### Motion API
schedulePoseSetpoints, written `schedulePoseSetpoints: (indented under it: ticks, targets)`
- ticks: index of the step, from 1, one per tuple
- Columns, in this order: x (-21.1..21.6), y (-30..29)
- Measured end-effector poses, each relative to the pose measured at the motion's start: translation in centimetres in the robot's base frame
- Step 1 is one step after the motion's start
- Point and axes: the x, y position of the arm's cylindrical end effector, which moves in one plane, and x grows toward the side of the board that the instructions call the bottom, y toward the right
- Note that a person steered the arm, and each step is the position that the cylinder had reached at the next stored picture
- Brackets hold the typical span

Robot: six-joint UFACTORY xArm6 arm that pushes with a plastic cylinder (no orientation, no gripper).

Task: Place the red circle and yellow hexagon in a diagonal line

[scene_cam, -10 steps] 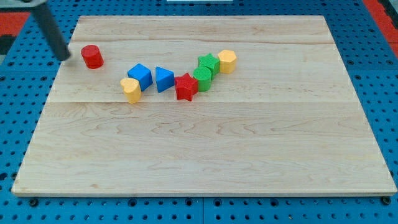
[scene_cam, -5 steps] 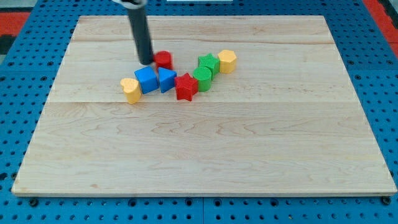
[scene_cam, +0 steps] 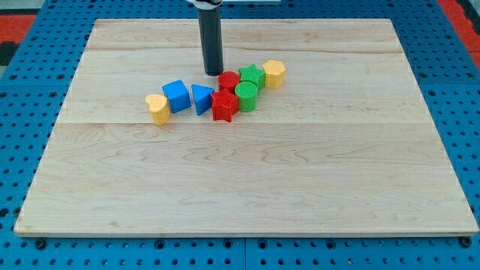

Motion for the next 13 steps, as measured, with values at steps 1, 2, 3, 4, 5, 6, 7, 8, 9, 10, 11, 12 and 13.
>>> schedulePoseSetpoints:
  ticks: [1,2,3,4,5,6,7,8,9,10,11,12,13]
  targets:
    - [-1.9,8.6]
    - [-3.1,17.9]
    - [-1.9,22.1]
    - [-0.4,19.2]
    - [1.7,15.7]
    - [4.0,14.8]
    - [2.2,10.7]
    - [-0.1,6.7]
    - [-1.3,5.7]
    - [-2.6,6.0]
    - [-5.5,4.2]
    - [-6.0,0.6]
    - [-4.4,-3.4]
